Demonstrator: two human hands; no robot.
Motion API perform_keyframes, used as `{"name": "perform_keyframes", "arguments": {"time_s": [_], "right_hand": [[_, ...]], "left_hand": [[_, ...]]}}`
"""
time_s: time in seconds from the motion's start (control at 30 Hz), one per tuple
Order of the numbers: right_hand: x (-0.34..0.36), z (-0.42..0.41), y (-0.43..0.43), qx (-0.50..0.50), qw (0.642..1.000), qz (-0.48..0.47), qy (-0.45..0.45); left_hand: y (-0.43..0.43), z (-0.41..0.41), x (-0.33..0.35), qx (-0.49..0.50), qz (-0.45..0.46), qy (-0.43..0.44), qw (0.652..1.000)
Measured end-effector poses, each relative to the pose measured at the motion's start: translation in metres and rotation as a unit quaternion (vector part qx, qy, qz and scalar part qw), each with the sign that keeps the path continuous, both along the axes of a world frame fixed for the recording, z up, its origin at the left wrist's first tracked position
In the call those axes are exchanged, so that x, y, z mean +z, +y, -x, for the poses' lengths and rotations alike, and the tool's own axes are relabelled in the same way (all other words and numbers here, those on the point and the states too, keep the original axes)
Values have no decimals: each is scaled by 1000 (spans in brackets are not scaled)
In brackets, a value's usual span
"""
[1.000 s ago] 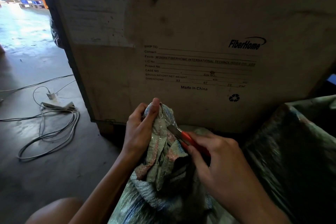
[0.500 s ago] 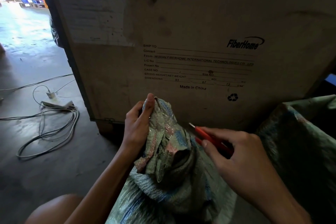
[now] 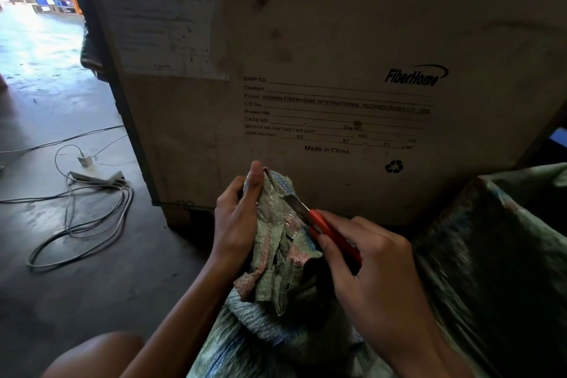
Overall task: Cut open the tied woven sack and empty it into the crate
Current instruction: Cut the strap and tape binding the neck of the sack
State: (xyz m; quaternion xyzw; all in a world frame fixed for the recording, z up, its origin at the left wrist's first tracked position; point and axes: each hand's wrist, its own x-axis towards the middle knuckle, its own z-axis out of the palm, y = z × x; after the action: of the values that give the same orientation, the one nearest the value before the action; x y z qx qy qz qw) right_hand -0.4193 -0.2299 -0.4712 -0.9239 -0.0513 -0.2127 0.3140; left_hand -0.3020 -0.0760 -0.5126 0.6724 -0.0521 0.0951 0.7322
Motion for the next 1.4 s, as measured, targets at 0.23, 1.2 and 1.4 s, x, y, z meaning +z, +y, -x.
{"name": "perform_keyframes", "arguments": {"time_s": [0.23,1.2,1.4], "right_hand": [[3,0,-1,5,1000,21,17],[16,0,-27,-52,989,-140,18],[3,-11,-16,-22,974,-218,64]], "left_hand": [[-1,2,-1,-4,10,1,1000],[2,2,14,-60,2,84,995],[-7,15,20,-111,2,58,992]]}}
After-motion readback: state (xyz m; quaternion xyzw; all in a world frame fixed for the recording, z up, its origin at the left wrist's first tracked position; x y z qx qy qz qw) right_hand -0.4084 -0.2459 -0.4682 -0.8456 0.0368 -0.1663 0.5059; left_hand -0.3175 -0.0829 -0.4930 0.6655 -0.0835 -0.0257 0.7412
